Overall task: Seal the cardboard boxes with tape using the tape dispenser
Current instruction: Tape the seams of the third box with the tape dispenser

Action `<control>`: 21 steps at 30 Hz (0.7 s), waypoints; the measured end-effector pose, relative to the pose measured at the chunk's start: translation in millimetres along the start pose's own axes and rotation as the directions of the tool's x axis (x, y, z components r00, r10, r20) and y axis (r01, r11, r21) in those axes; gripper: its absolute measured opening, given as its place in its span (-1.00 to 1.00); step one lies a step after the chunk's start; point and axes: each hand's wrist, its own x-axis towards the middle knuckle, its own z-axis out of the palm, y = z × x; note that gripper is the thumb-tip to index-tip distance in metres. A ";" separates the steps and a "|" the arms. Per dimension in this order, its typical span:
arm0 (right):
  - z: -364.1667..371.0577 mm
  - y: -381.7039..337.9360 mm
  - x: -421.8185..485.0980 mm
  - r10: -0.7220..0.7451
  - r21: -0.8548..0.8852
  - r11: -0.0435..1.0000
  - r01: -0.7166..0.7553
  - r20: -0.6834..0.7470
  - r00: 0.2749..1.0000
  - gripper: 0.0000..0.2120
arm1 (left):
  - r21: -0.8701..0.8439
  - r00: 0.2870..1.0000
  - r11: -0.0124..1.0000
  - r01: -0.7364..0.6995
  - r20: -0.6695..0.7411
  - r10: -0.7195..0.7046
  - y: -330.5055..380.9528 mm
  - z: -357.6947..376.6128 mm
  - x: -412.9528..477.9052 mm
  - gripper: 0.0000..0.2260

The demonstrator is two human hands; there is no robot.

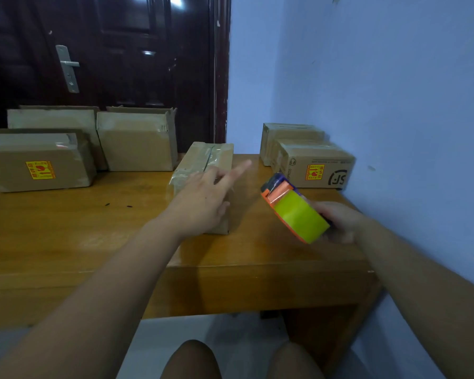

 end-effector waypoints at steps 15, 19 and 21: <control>31.4 -24.9 57.3 -0.066 -0.365 0.929 -0.055 -0.311 0.948 -0.44 | 0.239 0.996 0.970 0.046 -0.084 -0.026 3.8 -0.3 12.3 -0.60; 40.3 -28.1 69.6 -0.067 -0.340 0.939 -0.059 -0.349 0.935 -0.39 | 0.222 0.990 0.972 0.075 -0.133 -0.046 0.5 3.7 16.4 -0.54; 42.7 -28.6 74.0 -0.061 -0.344 0.936 -0.075 -0.367 0.928 -0.39 | 0.253 0.987 0.962 0.101 -0.150 -0.065 0.7 4.6 18.9 -0.63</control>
